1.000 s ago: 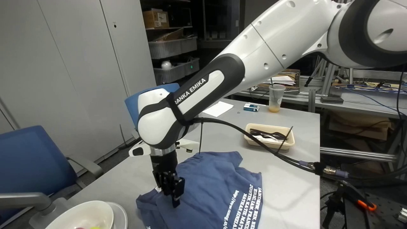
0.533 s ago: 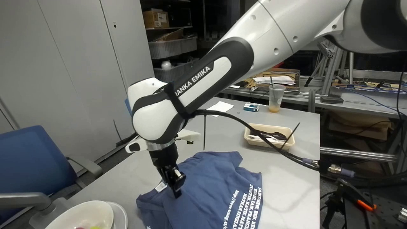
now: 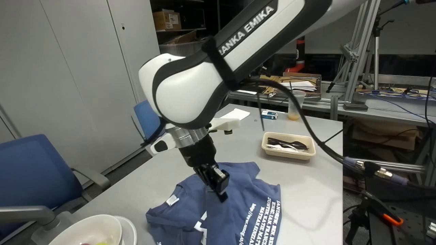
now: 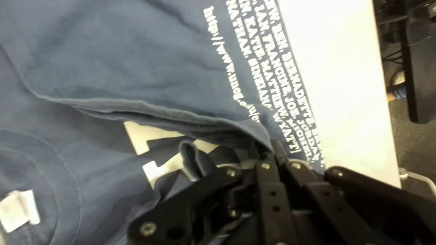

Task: Unfold the blue shirt

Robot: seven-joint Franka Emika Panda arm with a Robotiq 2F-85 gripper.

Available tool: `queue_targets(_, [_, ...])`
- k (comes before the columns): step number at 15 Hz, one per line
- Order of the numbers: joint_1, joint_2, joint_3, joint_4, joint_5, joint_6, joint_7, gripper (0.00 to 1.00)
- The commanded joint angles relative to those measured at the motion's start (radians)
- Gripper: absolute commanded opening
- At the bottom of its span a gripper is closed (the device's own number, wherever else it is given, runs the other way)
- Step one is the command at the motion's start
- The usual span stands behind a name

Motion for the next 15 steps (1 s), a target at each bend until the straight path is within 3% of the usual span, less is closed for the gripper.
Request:
queue_targets(1, [-0.001, -0.188, 0.022, -0.248, 0.086, -0.050, 0.083, 0.01])
queue_targets(6, [0.011, -0.258, 0.071, -0.419, 0.319, -0.211, 0.124, 0.01])
queue_targets(12, [0.044, -0.199, 0.098, -0.479, 0.533, -0.318, 0.144, 0.01])
queue_targets(15, [0.064, -0.167, 0.105, -0.487, 0.590, -0.333, 0.144, 0.01])
